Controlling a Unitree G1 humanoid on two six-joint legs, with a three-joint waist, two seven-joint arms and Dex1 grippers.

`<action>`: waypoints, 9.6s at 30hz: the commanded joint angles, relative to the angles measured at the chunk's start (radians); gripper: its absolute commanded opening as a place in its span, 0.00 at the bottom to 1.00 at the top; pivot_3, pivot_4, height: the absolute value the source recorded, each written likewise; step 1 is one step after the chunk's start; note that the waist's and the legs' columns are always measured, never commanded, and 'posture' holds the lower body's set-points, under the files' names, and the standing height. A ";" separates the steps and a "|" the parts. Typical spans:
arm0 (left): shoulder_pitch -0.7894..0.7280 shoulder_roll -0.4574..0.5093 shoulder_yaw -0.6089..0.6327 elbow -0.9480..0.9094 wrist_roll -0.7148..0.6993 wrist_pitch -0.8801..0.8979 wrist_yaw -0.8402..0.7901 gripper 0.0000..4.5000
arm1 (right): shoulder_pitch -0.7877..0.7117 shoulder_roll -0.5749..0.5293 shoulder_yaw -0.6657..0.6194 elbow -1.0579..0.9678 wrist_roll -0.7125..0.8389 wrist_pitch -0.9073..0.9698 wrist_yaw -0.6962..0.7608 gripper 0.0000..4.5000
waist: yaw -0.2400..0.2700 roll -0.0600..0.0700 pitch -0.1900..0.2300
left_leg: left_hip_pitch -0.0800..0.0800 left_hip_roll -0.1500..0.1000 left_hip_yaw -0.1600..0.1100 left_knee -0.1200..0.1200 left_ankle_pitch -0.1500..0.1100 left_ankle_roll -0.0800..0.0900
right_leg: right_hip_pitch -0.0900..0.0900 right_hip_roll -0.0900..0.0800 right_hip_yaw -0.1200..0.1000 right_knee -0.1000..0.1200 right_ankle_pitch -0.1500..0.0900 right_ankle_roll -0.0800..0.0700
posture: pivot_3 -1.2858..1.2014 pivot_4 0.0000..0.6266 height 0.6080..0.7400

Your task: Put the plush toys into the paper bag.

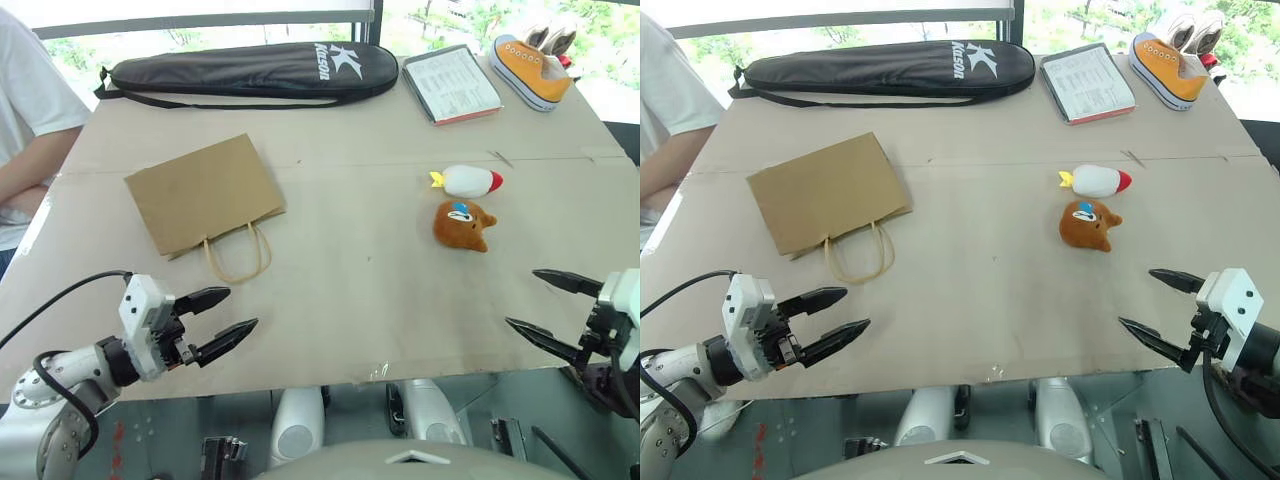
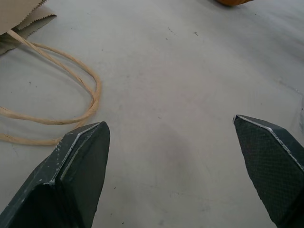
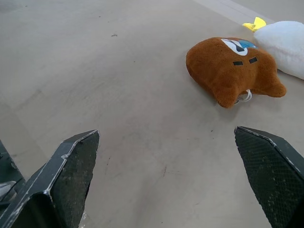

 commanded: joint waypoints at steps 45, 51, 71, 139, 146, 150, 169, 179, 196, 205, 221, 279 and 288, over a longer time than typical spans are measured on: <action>-0.622 0.050 -0.206 0.338 -0.157 -0.028 0.083 0.00 | -0.336 0.119 0.381 -0.163 0.086 0.090 -0.253 0.53 | 0.021 -0.006 -0.004 | 0.000 0.002 -0.001 0.004 0.001 0.001 | 0.002 0.007 -0.002 0.007 0.000 -0.002 | 0.52 0.24 1.00; -0.668 -0.045 -0.225 0.217 -0.298 0.177 0.211 0.00 | -0.519 0.187 0.535 -0.073 -0.027 0.090 -0.315 0.02 | 0.021 -0.006 -0.003 | 0.001 0.002 -0.002 0.006 0.001 0.001 | 0.003 0.008 -0.002 0.007 0.001 -0.002 | 0.52 0.24 1.00; -0.735 -0.181 -0.218 0.110 -0.548 0.384 0.355 0.00 | -1.056 0.595 0.931 0.759 -0.364 -0.110 -0.251 0.02 | -0.004 -0.006 -0.003 | 0.000 0.002 -0.005 0.006 0.001 0.001 | 0.003 0.011 -0.002 0.008 0.005 -0.001 | 0.52 0.24 1.00; -0.737 -0.221 -0.255 0.149 -0.179 0.059 0.182 0.00 | -0.975 0.328 0.549 0.123 -0.152 0.250 -0.411 0.02 | -0.007 -0.005 -0.004 | 0.000 0.003 -0.003 0.001 0.001 0.001 | 0.000 0.012 0.001 0.006 0.003 -0.003 | 0.52 0.24 1.00; -0.772 -0.246 -0.246 0.143 -0.201 0.071 0.220 0.00 | -1.035 0.366 0.821 0.301 -0.295 0.118 -0.299 0.02 | 0.000 -0.005 -0.004 | -0.001 0.002 -0.003 0.000 0.001 0.001 | 0.000 0.010 0.000 0.004 0.003 -0.004 | 0.52 0.24 1.00; -0.773 -0.251 -0.255 0.125 -0.204 0.075 0.235 0.00 | -1.089 0.412 0.904 0.416 -0.346 0.029 -0.231 0.02 | -0.004 -0.005 -0.004 | -0.001 0.002 -0.002 0.001 0.001 0.001 | 0.000 0.010 0.001 0.005 0.003 -0.003 | 0.52 0.24 1.00; -0.639 -0.228 -0.256 0.058 -0.131 0.019 0.245 0.00 | -1.137 0.487 0.812 0.697 -0.374 -0.233 -0.095 0.74 | -0.003 -0.005 -0.003 | 0.000 0.002 -0.003 0.000 0.001 0.001 | 0.000 0.011 0.000 0.006 0.004 -0.002 | 0.52 0.24 1.00; -0.659 -0.251 -0.261 0.107 -0.087 -0.037 0.252 0.00 | -1.109 0.268 0.584 0.536 -0.348 0.114 -0.273 0.74 | -0.003 -0.004 -0.003 | 0.000 0.002 -0.002 0.000 0.001 0.001 | 0.000 0.011 0.000 0.006 0.003 -0.005 | 0.52 0.24 1.00; -0.646 -0.279 -0.268 0.082 -0.069 -0.056 0.280 0.00 | -1.284 0.249 0.617 1.022 -0.516 0.121 -0.370 0.01 | -0.004 -0.004 -0.003 | 0.000 0.002 -0.001 -0.001 0.001 0.001 | 0.000 0.011 0.002 0.004 0.004 -0.002 | 0.52 0.24 1.00; -0.695 -0.299 -0.273 0.070 -0.149 -0.005 0.285 0.00 | -1.112 0.379 0.720 0.451 -0.304 0.022 -0.125 0.01 | -0.020 -0.003 -0.002 | 0.001 0.004 -0.003 -0.004 0.001 0.001 | -0.002 0.014 0.002 0.006 0.004 -0.001 | 0.52 0.24 1.00; -0.695 -0.344 -0.335 0.026 -0.148 0.017 0.309 0.00 | -1.352 0.707 0.959 1.204 -0.496 -0.575 0.056 0.08 | -0.004 -0.003 -0.002 | -0.001 0.004 -0.003 0.000 0.001 0.001 | 0.000 0.014 0.001 0.006 0.005 -0.001 | 0.52 0.24 1.00; -0.654 -0.262 -0.055 0.069 -0.435 0.052 0.349 0.00 | -0.975 0.553 0.516 0.471 -0.046 0.752 -0.363 0.57 | -0.005 -0.005 -0.003 | 0.000 0.003 -0.003 -0.001 0.001 0.001 | 0.000 0.012 0.001 0.005 0.003 -0.004 | 0.52 0.24 1.00; -0.650 -0.274 -0.061 0.039 -0.439 0.051 0.383 0.00 | -0.987 0.619 0.389 0.432 0.127 0.741 -0.355 0.01 | -0.002 -0.004 -0.003 | -0.001 0.003 -0.003 -0.001 0.001 0.001 | -0.001 0.012 0.001 0.005 0.004 -0.002 | 0.52 0.24 1.00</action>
